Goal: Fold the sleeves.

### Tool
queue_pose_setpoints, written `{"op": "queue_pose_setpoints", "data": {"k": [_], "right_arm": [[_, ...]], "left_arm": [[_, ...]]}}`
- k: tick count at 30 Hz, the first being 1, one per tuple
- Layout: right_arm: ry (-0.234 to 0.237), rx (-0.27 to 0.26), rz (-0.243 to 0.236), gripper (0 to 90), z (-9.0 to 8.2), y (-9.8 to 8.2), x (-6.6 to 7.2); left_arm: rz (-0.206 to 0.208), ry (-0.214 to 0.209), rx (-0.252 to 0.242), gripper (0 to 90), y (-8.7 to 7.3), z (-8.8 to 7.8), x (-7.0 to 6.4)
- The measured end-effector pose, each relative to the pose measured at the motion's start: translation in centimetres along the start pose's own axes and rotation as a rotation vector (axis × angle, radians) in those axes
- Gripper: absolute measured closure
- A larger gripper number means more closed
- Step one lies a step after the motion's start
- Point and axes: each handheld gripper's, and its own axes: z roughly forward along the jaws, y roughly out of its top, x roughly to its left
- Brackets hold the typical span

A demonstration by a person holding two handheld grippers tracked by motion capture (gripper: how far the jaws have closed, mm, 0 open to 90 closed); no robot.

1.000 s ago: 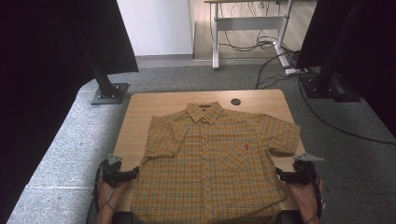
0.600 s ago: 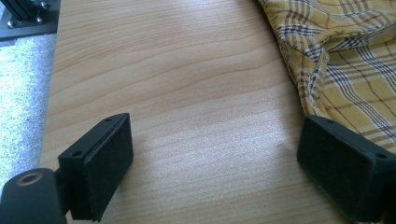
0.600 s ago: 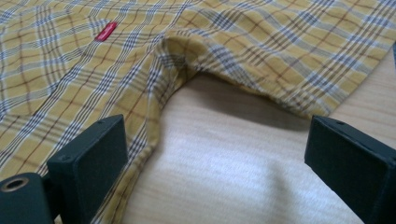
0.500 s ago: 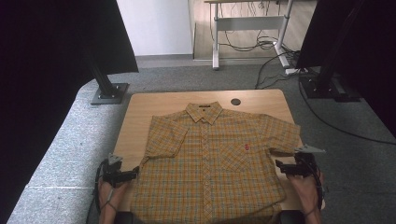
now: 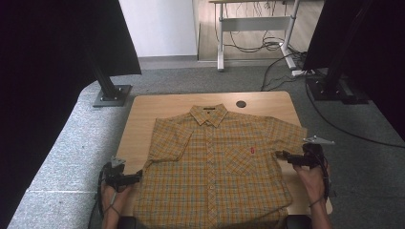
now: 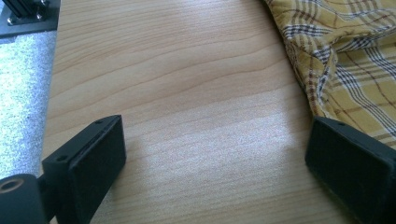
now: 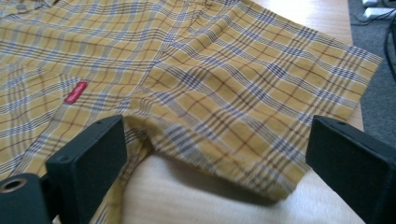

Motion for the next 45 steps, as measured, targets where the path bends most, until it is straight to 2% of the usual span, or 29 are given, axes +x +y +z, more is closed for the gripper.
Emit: {"op": "queue_pose_setpoints", "data": {"k": [5,8,18,24,27,30,34,38,40,45], "right_arm": [[-0.005,0.014,-0.004,9.0,1.3,0.8,-0.8],[-0.023,0.018,-0.002,10.6,2.2,1.1,-1.4],[-0.067,0.038,-0.005,18.5,4.5,1.1,-2.6],[-0.108,0.044,0.012,26.9,5.4,0.9,-2.9],[-0.142,0.050,-0.012,28.4,5.8,0.8,-2.6],[-0.151,0.052,-0.002,30.7,5.8,0.9,-2.3],[-0.153,0.053,0.003,44.9,5.6,0.9,-1.9],[-0.143,0.062,-0.005,70.3,5.5,1.1,-1.3],[-0.142,0.059,-0.005,78.2,5.6,1.1,-1.0],[-0.109,0.068,0.035,82.9,5.7,1.4,-0.9]], "left_arm": [[-0.002,0.001,0.001,4.8,0.0,0.0,0.0],[-0.002,0.002,0.001,4.8,0.0,0.0,0.0],[-0.002,0.002,0.001,4.8,0.0,0.0,0.0],[-0.002,0.002,0.001,4.8,0.0,0.0,0.0],[-0.002,0.002,0.001,4.8,0.0,0.0,0.0],[-0.002,0.001,0.000,4.8,0.0,0.0,0.0],[-0.002,0.001,0.000,4.8,0.0,0.0,0.0],[0.000,-0.001,0.000,4.8,0.0,0.0,0.0],[0.001,-0.001,0.000,4.8,0.0,0.0,0.0],[0.001,-0.002,0.000,4.8,0.0,0.1,0.0]]}}
